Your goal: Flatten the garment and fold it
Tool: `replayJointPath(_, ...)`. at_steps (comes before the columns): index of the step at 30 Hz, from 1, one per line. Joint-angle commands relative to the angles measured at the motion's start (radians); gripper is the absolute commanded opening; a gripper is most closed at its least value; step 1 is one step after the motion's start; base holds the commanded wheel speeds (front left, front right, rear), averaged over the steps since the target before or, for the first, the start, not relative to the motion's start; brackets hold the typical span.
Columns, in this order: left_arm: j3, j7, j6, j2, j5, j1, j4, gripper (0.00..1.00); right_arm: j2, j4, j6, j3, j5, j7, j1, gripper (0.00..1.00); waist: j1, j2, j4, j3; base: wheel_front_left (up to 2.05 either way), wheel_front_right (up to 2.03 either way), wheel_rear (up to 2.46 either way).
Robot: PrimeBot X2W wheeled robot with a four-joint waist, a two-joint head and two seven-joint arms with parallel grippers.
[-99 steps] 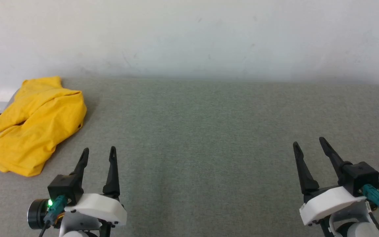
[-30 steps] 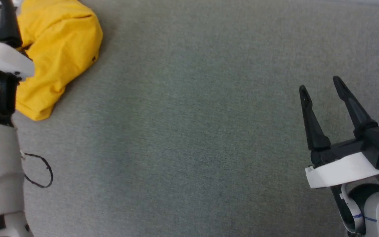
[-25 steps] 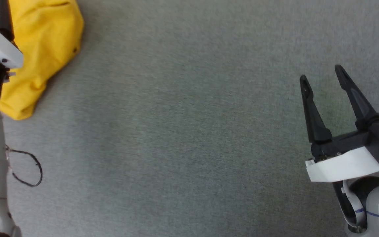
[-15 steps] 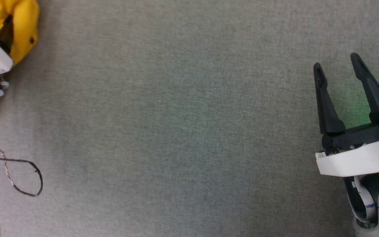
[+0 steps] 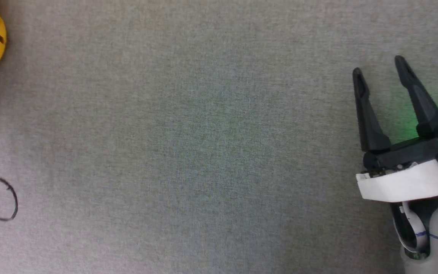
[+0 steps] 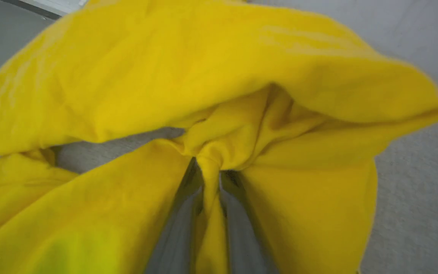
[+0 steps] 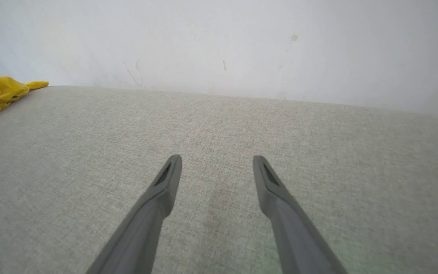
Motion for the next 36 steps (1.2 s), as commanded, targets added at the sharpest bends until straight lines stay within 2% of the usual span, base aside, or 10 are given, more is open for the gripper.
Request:
replayJointPath(1, -0.015, -0.012, 0.009, -0.011, 0.016, 0.048, 0.032, 0.0, 0.0, 0.007, -0.001, 0.002, 0.007, -0.009, -0.016, 1.0, -0.0001, 0.0, -0.005, -0.038, 0.0, 0.0, 0.0)
replayJointPath(7, -0.049, -0.258, 0.009, 0.036, 0.086, 0.004, 0.021, 0.0, 0.013, 0.065, -0.001, 0.02, 0.025, -0.047, -0.003, 1.0, -0.0001, 0.0, -0.016, -0.15, 0.0, 0.0, 0.0)
replayJointPath(15, -0.137, -0.448, 0.009, 0.05, 0.111, -0.042, -0.065, 0.0, 0.027, 0.138, -0.001, 0.013, 0.023, -0.093, 0.044, 1.0, -0.0001, 0.0, -0.028, -0.336, 0.0, 0.0, 0.0)
replayJointPath(20, -0.212, -0.527, 0.009, 0.025, 0.116, -0.045, -0.194, 0.0, 0.03, 0.17, -0.001, -0.014, 0.02, -0.11, 0.085, 1.0, -0.0001, 0.0, -0.034, -0.438, 0.0, 0.0, 0.0)
replayJointPath(23, -0.24, -0.554, 0.011, 0.005, 0.134, -0.032, -0.279, 0.0, 0.03, 0.175, -0.001, -0.027, 0.017, -0.114, 0.104, 1.0, -0.0001, 0.0, -0.046, -0.484, 0.0, 0.0, 0.0)
replayJointPath(28, -0.293, -0.557, 0.049, -0.036, 0.175, 0.038, -0.465, 0.0, 0.031, 0.16, -0.001, -0.036, 0.029, -0.113, 0.124, 1.0, -0.0001, 0.0, -0.1, -0.526, 0.0, 0.0, 0.0)
replayJointPath(32, -0.347, -0.507, 0.099, -0.077, 0.188, 0.148, -0.653, 0.0, 0.031, 0.146, -0.001, -0.053, 0.039, -0.11, 0.144, 1.0, -0.0001, 0.0, -0.148, -0.537, 0.0, 0.0, 0.0)
replayJointPath(36, -0.413, -0.459, 0.151, -0.15, 0.176, 0.277, -0.832, 0.0, 0.031, 0.146, -0.001, -0.068, 0.048, -0.105, 0.17, 1.0, -0.0001, 0.0, -0.19, -0.55, 0.0, 0.0, 0.0)
